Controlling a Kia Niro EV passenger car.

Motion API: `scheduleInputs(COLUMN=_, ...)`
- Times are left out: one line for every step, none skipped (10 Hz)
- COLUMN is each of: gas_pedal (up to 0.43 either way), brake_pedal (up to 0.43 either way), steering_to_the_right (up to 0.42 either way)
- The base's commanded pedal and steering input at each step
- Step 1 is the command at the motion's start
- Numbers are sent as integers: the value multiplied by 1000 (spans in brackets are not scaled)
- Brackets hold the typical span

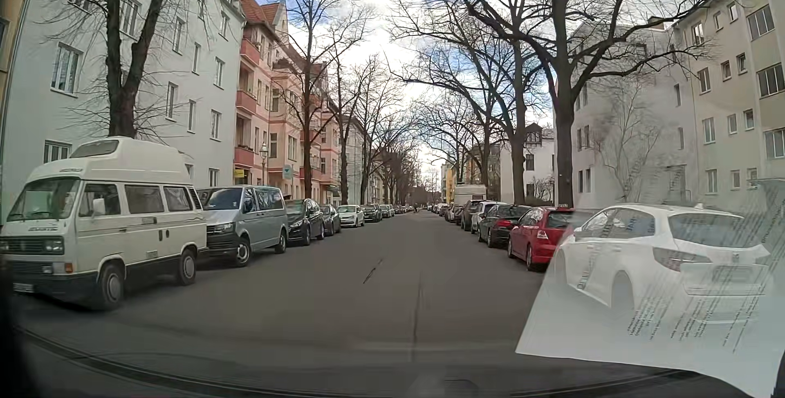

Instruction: Follow the waypoints while adhering to traffic rules and regulations

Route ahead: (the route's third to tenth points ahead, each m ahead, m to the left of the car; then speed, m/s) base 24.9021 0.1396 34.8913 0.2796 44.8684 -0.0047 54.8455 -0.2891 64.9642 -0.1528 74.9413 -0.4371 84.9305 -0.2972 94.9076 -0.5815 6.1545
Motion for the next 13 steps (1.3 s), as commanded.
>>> scheduleInputs(gas_pedal=59, brake_pedal=30, steering_to_the_right=5)
scheduleInputs(gas_pedal=59, brake_pedal=30, steering_to_the_right=5)
scheduleInputs(gas_pedal=59, brake_pedal=30, steering_to_the_right=5)
scheduleInputs(gas_pedal=59, brake_pedal=30, steering_to_the_right=5)
scheduleInputs(gas_pedal=59, brake_pedal=30, steering_to_the_right=5)
scheduleInputs(gas_pedal=59, brake_pedal=30, steering_to_the_right=5)
scheduleInputs(gas_pedal=59, brake_pedal=30, steering_to_the_right=5)
scheduleInputs(gas_pedal=59, brake_pedal=30, steering_to_the_right=5)
scheduleInputs(gas_pedal=59, brake_pedal=30, steering_to_the_right=5)
scheduleInputs(gas_pedal=59, brake_pedal=30, steering_to_the_right=5)
scheduleInputs(gas_pedal=59, brake_pedal=30, steering_to_the_right=5)
scheduleInputs(gas_pedal=59, brake_pedal=30, steering_to_the_right=5)
scheduleInputs(gas_pedal=59, brake_pedal=30, steering_to_the_right=5)
